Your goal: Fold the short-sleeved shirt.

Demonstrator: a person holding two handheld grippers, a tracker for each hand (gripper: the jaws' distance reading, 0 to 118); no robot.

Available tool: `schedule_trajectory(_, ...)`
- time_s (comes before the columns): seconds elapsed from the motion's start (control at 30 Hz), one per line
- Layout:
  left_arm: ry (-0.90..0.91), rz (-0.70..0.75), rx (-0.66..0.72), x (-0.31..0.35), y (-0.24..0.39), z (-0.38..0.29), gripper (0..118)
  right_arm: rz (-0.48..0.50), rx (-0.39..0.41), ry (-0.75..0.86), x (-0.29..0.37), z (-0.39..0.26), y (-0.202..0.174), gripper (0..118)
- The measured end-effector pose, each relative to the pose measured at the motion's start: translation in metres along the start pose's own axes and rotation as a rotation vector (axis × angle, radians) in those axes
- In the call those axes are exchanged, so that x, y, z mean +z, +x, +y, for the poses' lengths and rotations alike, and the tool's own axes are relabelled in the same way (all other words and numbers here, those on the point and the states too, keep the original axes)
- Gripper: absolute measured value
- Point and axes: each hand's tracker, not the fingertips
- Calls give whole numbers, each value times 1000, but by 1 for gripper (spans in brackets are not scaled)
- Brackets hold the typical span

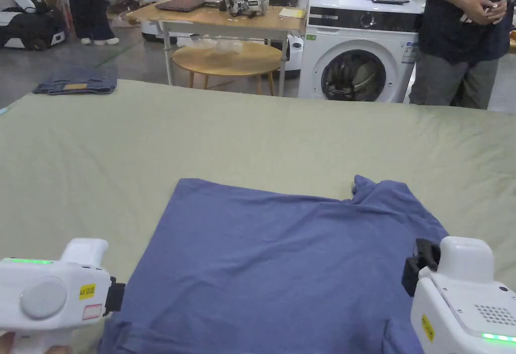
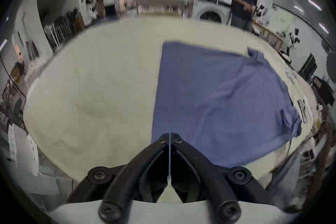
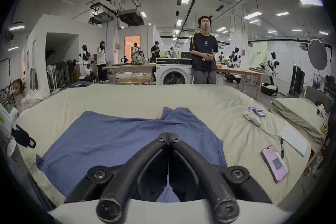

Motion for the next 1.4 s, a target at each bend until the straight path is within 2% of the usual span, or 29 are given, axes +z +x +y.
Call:
schedule_trajectory(0.07,-64,3,-10,-10,-10,-6,52,-1,8,-16,-1,-3,-1,0)
schedule_trajectory(0.1,-83,18,-10,-15,-14,-9,56,-1,11,-23,-2,-5,-2,0)
schedule_trajectory(0.33,-160,14,75,-51,-15,-21,58,2,11,-66,-6,-15,-3,0)
schedule_trajectory(0.4,-158,42,68,-55,-8,-22,53,0,14,-78,-6,-17,-2,0)
schedule_trajectory(0.43,-158,57,73,-52,-5,-21,44,-1,16,-83,-6,-18,-1,0)
schedule_trajectory(0.5,-148,103,53,-51,6,-23,9,-8,21,-103,-6,-19,2,0)
schedule_trajectory(0.53,-140,125,27,-50,8,-24,2,-11,23,-116,-6,-20,4,0)
schedule_trajectory(0.57,-134,125,-6,-49,13,-26,1,-13,27,-137,-7,-20,6,0)
schedule_trajectory(0.63,-114,109,12,-47,17,-26,0,-17,44,-186,-7,-20,11,0)
schedule_trajectory(0.7,-123,102,5,-49,18,-25,0,-19,48,-237,-7,-19,22,9)
schedule_trajectory(0.73,-124,106,-12,-50,20,-26,0,-20,58,-281,-7,-19,27,16)
schedule_trajectory(0.8,-119,107,-21,-47,19,-26,0,-50,82,-357,-8,-19,40,49)
schedule_trajectory(0.83,-116,104,-21,-46,18,-26,0,-66,97,-402,-9,-21,48,49)
schedule_trajectory(0.93,-106,95,-17,-44,15,-27,0,-77,88,-477,-9,-29,71,67)
schedule_trajectory(1.07,-99,84,-11,-40,13,-27,0,-94,75,-589,-7,-44,94,67)
schedule_trajectory(1.27,-97,83,-23,-37,14,-28,0,-132,43,-698,-7,-72,110,67)
schedule_trajectory(1.3,-97,81,-22,-37,14,-29,0,-126,24,-716,-8,-77,112,64)
schedule_trajectory(1.37,-97,77,-15,-37,14,-30,0,-118,-13,-787,-14,-88,114,43)
schedule_trajectory(1.4,-97,76,-14,-37,14,-30,0,-99,-33,-803,-14,-94,113,38)
